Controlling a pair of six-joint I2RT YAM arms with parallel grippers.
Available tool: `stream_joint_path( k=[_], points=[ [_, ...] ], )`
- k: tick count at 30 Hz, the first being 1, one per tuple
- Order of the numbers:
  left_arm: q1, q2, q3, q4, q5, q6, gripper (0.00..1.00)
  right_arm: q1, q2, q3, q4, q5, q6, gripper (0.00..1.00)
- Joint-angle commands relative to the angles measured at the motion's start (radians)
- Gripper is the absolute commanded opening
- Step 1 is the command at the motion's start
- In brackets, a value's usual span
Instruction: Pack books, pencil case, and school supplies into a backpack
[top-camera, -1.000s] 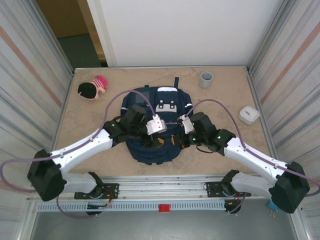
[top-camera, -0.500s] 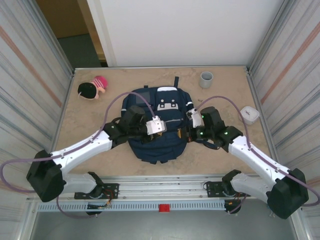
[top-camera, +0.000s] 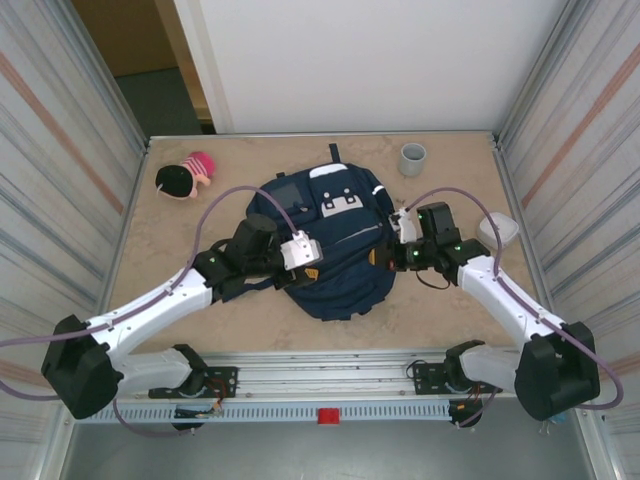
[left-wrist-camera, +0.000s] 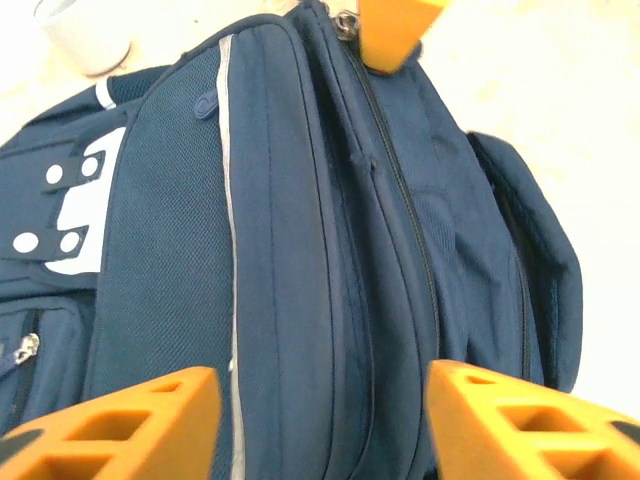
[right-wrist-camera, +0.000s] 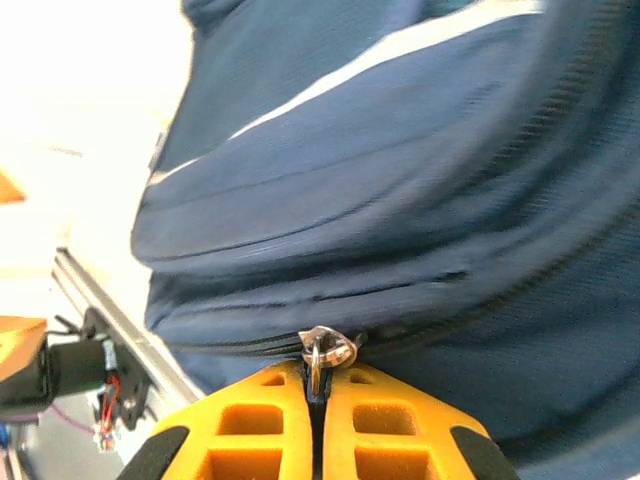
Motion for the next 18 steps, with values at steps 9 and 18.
stream_joint_path(
  k=[9,18],
  points=[
    [-0.056,0.2,0.134,0.039,0.048,-0.029,0.54,0.221,-0.13,0.064,-0.038,0.017,-0.014,0.0],
    [-0.045,0.126,0.086,-0.009,-0.047,-0.006,0.0,0.017,-0.142,0.062,-0.18,0.059,-0.04,0.0]
  ],
)
